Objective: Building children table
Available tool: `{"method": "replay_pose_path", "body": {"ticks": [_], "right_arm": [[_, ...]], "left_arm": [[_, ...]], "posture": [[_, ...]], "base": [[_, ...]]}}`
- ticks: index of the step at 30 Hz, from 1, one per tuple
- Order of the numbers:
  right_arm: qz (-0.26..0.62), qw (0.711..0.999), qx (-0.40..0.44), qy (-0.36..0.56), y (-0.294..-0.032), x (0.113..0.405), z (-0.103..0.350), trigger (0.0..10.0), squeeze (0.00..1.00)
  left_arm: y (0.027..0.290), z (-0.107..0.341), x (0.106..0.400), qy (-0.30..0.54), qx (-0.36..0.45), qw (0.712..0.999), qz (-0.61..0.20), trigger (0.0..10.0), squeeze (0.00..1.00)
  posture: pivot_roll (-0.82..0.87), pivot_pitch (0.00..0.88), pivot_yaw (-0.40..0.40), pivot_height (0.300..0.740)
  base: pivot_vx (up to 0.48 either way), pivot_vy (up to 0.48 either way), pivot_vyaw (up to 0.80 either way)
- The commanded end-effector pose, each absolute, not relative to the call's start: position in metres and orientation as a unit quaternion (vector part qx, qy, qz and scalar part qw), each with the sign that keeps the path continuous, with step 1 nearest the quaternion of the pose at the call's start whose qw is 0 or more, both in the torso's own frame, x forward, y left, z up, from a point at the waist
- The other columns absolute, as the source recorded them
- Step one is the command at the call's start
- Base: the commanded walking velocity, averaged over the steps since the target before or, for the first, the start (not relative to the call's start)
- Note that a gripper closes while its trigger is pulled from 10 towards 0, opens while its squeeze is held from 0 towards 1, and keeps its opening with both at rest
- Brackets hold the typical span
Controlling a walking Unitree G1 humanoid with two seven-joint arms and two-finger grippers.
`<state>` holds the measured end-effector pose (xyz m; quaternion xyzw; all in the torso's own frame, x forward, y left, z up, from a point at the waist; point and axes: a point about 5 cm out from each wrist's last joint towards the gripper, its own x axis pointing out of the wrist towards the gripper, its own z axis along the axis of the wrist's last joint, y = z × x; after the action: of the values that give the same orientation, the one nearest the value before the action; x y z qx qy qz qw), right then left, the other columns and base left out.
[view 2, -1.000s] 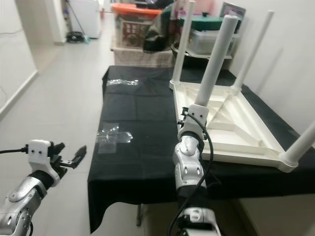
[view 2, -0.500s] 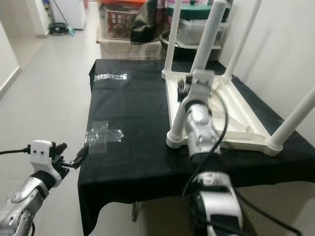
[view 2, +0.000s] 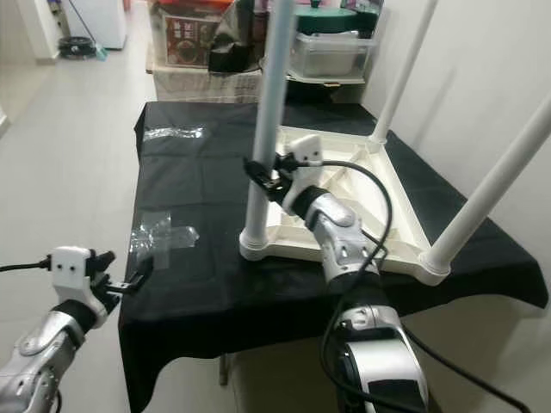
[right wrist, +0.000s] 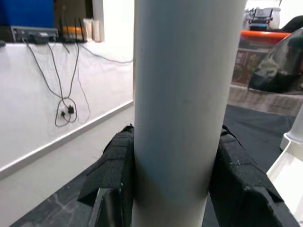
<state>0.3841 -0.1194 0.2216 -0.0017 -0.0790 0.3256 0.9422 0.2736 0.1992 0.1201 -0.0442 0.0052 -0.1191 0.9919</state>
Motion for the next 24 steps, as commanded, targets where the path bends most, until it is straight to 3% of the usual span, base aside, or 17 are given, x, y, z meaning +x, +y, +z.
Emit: {"method": "replay_pose_path", "body": {"ticks": [1, 4, 6, 7, 9, 11, 14, 15, 18, 19, 20, 22, 23, 24], "right_arm": [[0.315, 0.948, -0.044, -0.006, -0.117, 0.386, 0.194, 0.0, 0.00], [0.250, 0.967, -0.043, 0.021, -0.127, 0.392, 0.188, 0.0, 0.00], [0.148, 0.987, -0.042, 0.057, -0.142, 0.396, 0.175, 0.0, 0.00], [0.053, 0.994, -0.045, 0.082, -0.157, 0.395, 0.165, 0.0, 0.00], [0.053, 0.994, -0.045, 0.082, -0.157, 0.395, 0.165, 0.0, 0.00], [-0.092, 0.991, -0.042, 0.092, -0.181, 0.389, 0.157, 0.0, 0.00], [-0.152, 0.983, -0.040, 0.091, -0.191, 0.385, 0.154, 0.0, 0.00], [-0.234, 0.967, -0.041, 0.092, -0.202, 0.374, 0.148, 0.0, 0.00], [-0.276, 0.956, -0.045, 0.092, -0.207, 0.364, 0.144, 0.0, 0.00], [-0.290, 0.951, -0.049, 0.093, -0.205, 0.357, 0.140, 10.0, 0.00], [-0.256, 0.962, -0.039, 0.083, -0.190, 0.354, 0.140, 10.0, 0.83], [-0.256, 0.962, -0.039, 0.083, -0.190, 0.354, 0.140, 10.0, 0.83], [-0.221, 0.972, -0.030, 0.075, -0.177, 0.353, 0.141, 10.0, 0.83], [-0.200, 0.977, -0.018, 0.069, -0.170, 0.355, 0.144, 10.0, 1.00]], "left_arm": [[0.199, 0.116, 0.273, 0.011, -0.042, 0.992, -0.117, 10.0, 0.00], [0.199, 0.116, 0.272, 0.012, -0.043, 0.992, -0.119, 10.0, 0.00], [0.197, 0.114, 0.272, 0.014, -0.044, 0.992, -0.120, 10.0, 0.00], [0.195, 0.114, 0.273, 0.015, -0.044, 0.991, -0.123, 10.0, 0.00], [0.195, 0.114, 0.273, 0.015, -0.044, 0.991, -0.123, 10.0, 0.00], [0.194, 0.114, 0.273, 0.014, -0.044, 0.991, -0.124, 10.0, 0.00], [0.194, 0.115, 0.273, 0.014, -0.044, 0.991, -0.124, 10.0, 0.00], [0.195, 0.115, 0.273, 0.015, -0.044, 0.991, -0.123, 10.0, 0.00], [0.196, 0.115, 0.273, 0.015, -0.044, 0.991, -0.123, 10.0, 0.00], [0.196, 0.114, 0.273, 0.016, -0.044, 0.991, -0.122, 10.0, 0.00], [0.195, 0.113, 0.273, 0.017, -0.045, 0.991, -0.124, 10.0, 0.00], [0.195, 0.113, 0.273, 0.017, -0.045, 0.991, -0.124, 10.0, 0.00], [0.193, 0.113, 0.273, 0.018, -0.046, 0.991, -0.126, 10.0, 0.00], [0.192, 0.113, 0.273, 0.018, -0.046, 0.991, -0.128, 10.0, 0.00]], "posture": [[0.09, 0.000, -0.120, 0.740], [0.08, 0.000, -0.116, 0.740], [0.08, 0.000, -0.112, 0.740], [0.07, 0.000, -0.105, 0.740], [0.07, 0.000, -0.105, 0.740], [0.07, 0.000, -0.105, 0.740], [0.07, 0.000, -0.105, 0.740], [0.07, 0.000, -0.103, 0.740], [0.07, 0.000, -0.103, 0.740], [0.06, 0.000, -0.100, 0.740], [0.05, 0.000, -0.092, 0.740], [0.05, 0.000, -0.092, 0.740], [0.05, 0.000, -0.092, 0.740], [0.05, 0.000, -0.093, 0.740]], "base": [[0.000, 0.000, 0.00], [0.000, 0.000, 0.00], [0.000, 0.000, 0.00], [0.000, 0.000, 0.00], [0.000, 0.000, 0.00], [0.000, 0.000, 0.00], [0.000, 0.000, 0.00], [0.000, 0.000, 0.00], [0.000, 0.000, 0.00], [0.000, 0.000, 0.00], [0.000, 0.000, 0.00], [0.000, 0.000, 0.00], [0.000, 0.000, 0.00], [0.000, 0.000, 0.00]]}}
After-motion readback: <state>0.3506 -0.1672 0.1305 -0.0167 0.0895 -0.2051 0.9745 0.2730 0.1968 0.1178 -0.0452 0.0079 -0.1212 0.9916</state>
